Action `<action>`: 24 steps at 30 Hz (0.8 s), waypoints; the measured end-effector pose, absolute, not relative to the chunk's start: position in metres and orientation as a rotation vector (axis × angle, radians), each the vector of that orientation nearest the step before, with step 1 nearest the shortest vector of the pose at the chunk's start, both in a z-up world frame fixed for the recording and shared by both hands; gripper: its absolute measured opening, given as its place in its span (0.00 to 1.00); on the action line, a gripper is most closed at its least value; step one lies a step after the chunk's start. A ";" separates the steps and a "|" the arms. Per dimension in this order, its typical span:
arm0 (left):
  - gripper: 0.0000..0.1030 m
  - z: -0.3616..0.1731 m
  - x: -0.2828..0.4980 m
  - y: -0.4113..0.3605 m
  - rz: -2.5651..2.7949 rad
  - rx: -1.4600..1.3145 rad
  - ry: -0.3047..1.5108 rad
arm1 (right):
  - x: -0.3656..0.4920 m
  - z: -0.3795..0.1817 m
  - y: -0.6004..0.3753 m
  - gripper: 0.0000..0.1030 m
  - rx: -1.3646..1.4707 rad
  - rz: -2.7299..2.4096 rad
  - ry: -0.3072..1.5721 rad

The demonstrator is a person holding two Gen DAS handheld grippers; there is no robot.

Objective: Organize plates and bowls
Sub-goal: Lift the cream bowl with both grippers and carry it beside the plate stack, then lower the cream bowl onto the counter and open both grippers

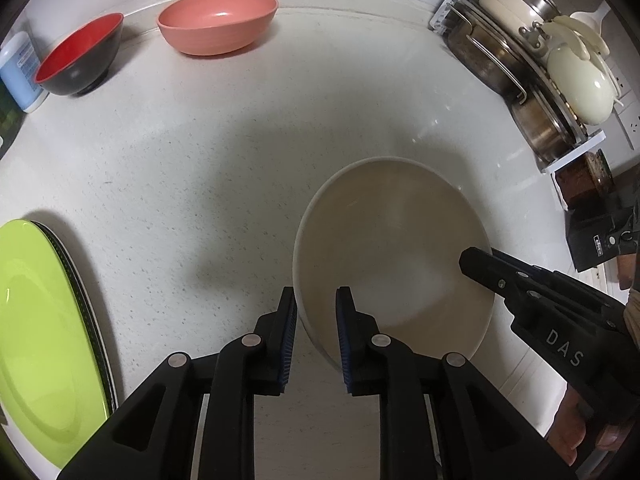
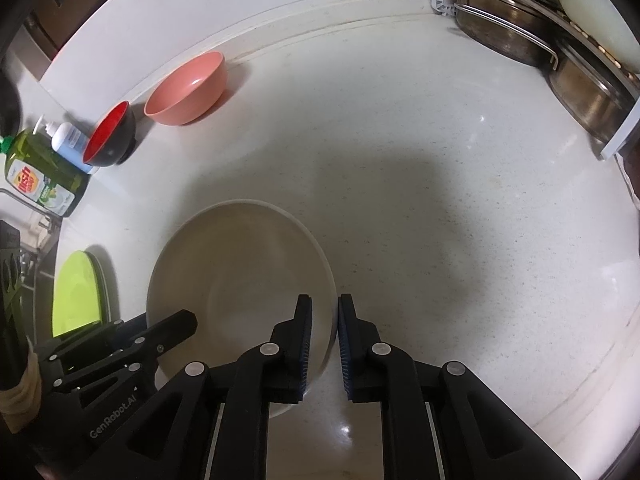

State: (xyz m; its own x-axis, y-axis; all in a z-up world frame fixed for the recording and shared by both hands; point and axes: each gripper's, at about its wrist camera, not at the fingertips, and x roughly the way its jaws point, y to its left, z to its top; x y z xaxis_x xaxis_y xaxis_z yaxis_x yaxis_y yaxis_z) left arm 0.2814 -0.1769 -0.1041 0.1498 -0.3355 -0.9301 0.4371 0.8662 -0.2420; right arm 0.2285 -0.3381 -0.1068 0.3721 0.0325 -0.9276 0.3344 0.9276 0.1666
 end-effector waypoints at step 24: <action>0.55 -0.030 0.345 -0.125 -0.432 0.164 0.990 | 0.290 -0.029 -0.295 0.36 0.227 -0.140 0.962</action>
State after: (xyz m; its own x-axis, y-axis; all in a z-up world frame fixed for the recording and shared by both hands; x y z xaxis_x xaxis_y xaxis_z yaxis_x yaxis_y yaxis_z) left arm 0.3448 -0.1247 -0.0297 0.4722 -0.2778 -0.8366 0.4244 0.9035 -0.0605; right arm 0.2904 -0.2954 -0.0293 0.5652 -0.0178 -0.8247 0.2185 0.9673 0.1289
